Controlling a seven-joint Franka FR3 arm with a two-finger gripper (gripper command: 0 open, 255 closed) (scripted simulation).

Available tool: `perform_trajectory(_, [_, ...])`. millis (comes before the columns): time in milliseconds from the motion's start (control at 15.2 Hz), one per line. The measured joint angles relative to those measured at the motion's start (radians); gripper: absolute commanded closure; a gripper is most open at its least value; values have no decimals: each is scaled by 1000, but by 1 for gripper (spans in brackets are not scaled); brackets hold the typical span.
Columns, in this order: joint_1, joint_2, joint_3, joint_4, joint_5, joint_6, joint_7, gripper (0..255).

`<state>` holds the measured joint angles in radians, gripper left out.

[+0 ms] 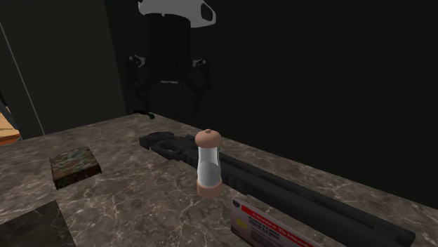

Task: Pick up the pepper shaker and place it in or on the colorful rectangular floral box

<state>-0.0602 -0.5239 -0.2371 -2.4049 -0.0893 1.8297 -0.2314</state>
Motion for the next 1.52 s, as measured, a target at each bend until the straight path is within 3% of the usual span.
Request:
perform_trajectory(528, [1,268,-149,105,88,167,-188,0])
perform_trajectory(1056, [4,331,-166,57,117,273,-222,0])
perform_trajectory(1452, [5,334,-166,50,119,284,-222,0])
perform_trajectory(1518, [5,334,-166,50,119,284,-222,255])
